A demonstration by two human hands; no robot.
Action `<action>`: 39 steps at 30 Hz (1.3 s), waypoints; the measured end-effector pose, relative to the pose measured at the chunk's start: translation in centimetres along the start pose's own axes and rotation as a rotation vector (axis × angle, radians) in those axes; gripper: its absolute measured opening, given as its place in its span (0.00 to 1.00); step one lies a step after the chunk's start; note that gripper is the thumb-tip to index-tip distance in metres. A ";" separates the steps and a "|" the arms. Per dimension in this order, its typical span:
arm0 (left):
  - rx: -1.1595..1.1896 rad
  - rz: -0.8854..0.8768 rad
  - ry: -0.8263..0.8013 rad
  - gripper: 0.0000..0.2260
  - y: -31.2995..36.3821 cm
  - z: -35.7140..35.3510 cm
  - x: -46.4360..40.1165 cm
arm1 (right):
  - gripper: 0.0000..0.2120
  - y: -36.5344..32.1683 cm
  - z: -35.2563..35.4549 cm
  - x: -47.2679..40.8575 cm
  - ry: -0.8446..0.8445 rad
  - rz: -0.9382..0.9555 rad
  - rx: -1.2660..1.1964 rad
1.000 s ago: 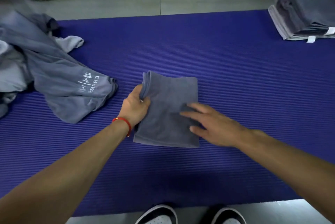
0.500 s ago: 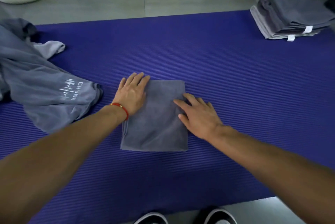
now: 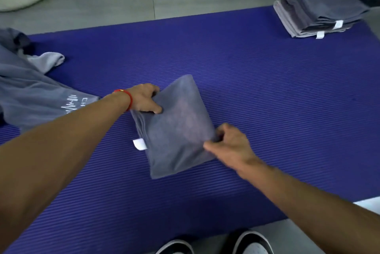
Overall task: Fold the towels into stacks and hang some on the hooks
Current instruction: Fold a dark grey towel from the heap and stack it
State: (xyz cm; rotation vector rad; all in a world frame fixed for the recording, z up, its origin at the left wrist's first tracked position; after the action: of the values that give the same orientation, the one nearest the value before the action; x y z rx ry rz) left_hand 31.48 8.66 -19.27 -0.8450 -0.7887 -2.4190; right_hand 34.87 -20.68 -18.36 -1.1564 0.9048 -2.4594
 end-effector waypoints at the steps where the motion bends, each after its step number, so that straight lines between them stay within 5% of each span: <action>1: 0.232 -0.010 -0.049 0.19 -0.5 -0.5 0.8 | 0.11 0.3 2.1 -0.4 0.083 -0.009 -0.144; 3: 0.731 -0.064 -0.153 0.25 -0.9 -2.8 2.1 | 0.12 1.5 6.6 -1.5 0.278 0.000 -0.427; 5: 0.909 -0.079 -0.159 0.26 -0.6 -5.7 2.4 | 0.18 3.0 9.8 -3.0 0.359 -0.004 -0.503; 8: 0.819 -0.039 -0.067 0.18 0.8 -9.3 2.5 | 0.25 6.2 9.3 -5.2 0.252 -0.119 -0.358; 12: 0.858 0.031 0.042 0.18 1.0 -9.3 2.4 | 0.21 7.8 6.2 -3.3 0.230 -0.172 -0.111; 16: 0.916 0.059 -0.040 0.22 1.4 -8.7 2.3 | 0.16 8.9 4.3 -2.4 0.195 -0.223 -0.178; 20: 0.970 0.088 -0.170 0.12 3.8 -8.1 2.5 | 0.08 7.6 5.1 -2.1 0.089 -0.190 -0.420; 26: 1.169 -0.130 -0.224 0.17 12.2 -4.5 3.5 | 0.12 6.0 13.3 -2.1 0.098 -0.121 -0.761; 36: 1.358 -0.353 -0.088 0.16 24.9 8.7 6.8 | 0.33 -8.3 34.2 -0.6 0.085 0.203 -0.476; 39: 1.340 -0.364 -0.037 0.18 28.1 12.2 8.6 | 0.30 -11.3 38.0 1.6 0.124 0.249 -0.374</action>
State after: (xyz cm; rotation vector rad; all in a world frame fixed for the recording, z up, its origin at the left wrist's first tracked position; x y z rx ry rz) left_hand 46.56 -6.02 4.60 -0.1715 -2.2700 -1.4751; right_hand 63.14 -28.87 8.25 -0.9331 1.4966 -2.2371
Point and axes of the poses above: each hand's wrist, its own x-axis away from the middle knuckle, its own z-axis out of the back of the hand, y = z × x, the point moved 8 cm from there along -x, towards the middle knuckle, and after that the axes turned 9 degrees about -y, right-handed, at the moved point
